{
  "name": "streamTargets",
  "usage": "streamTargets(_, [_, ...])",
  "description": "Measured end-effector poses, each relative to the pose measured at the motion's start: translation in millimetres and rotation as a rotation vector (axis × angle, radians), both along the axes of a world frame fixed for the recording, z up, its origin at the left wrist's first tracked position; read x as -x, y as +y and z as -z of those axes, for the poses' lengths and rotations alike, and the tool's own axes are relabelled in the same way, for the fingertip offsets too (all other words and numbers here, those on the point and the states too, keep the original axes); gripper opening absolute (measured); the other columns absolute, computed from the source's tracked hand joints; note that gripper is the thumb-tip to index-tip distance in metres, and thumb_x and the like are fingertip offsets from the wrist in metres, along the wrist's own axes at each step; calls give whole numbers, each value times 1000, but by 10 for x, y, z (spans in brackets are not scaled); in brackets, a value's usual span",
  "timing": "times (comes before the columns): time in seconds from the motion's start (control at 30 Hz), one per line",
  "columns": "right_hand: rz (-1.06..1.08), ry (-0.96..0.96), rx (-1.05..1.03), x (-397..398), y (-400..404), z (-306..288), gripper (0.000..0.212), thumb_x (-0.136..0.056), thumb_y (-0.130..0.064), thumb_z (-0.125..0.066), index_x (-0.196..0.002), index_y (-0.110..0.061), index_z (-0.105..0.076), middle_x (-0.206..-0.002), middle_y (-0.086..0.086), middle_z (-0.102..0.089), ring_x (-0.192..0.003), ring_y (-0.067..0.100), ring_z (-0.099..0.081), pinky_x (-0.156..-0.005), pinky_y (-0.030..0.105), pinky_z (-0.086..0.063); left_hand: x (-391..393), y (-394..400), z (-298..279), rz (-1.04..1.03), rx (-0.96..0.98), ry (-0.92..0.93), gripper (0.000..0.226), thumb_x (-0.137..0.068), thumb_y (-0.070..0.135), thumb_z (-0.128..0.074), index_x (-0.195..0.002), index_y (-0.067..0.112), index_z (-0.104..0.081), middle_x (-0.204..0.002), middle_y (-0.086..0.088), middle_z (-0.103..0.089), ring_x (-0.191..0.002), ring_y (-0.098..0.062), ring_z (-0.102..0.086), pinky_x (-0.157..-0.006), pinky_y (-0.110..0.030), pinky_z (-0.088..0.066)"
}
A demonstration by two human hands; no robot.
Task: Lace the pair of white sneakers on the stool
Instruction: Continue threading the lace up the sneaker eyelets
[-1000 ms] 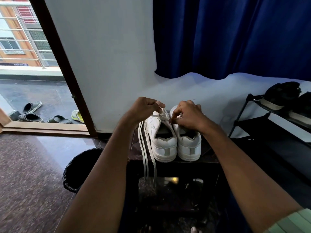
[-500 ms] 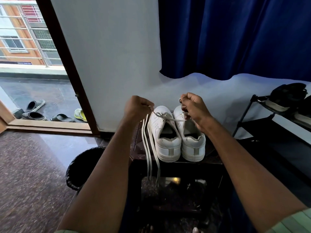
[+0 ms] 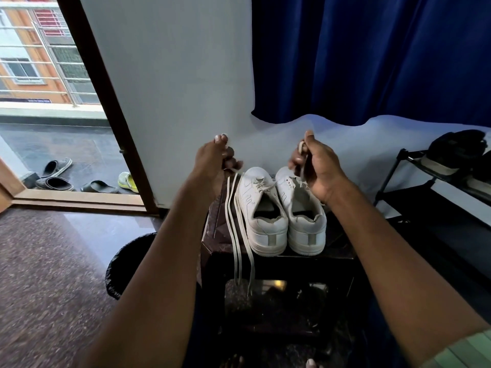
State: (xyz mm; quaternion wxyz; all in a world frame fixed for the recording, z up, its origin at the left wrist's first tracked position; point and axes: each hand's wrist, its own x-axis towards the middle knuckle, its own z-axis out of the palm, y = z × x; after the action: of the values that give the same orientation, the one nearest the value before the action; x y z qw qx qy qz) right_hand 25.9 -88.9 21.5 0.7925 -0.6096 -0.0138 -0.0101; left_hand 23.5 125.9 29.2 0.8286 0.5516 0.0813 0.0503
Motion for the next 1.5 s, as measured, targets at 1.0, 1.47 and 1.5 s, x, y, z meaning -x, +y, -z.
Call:
streamTargets(1.0, [-242, -313, 1372, -90, 107, 331, 15, -83, -34, -77, -94, -35, -67, -106, -7, -63, -116, 21, -54, -98, 44, -34, -243, -170, 544, 336, -1534, -385, 12, -90, 20, -66, -90, 14, -76, -88, -9, -68, -85, -29, -65, -77, -40, -53])
streamTargets(1.47, [-245, -177, 302, -54, 42, 179, 25, -86, -6, -80, -90, 14, -65, -75, 14, -68, -70, 19, -65, -75, 30, -55, -129, -122, 141, 184, -247, 34, 18, -93, 29, -68, -91, 13, -60, -60, 0, -58, -52, -19, -57, -53, -27, -41])
streamTargets(1.5, [-244, -150, 213, -50, 44, 157, 20, -86, -6, -79, -89, 10, -66, -72, 14, -68, -67, 22, -64, -73, 32, -56, -125, -123, 162, 178, -327, 50, 20, -93, 30, -70, -91, 13, -61, -55, 3, -52, -46, -15, -49, -49, -25, -36])
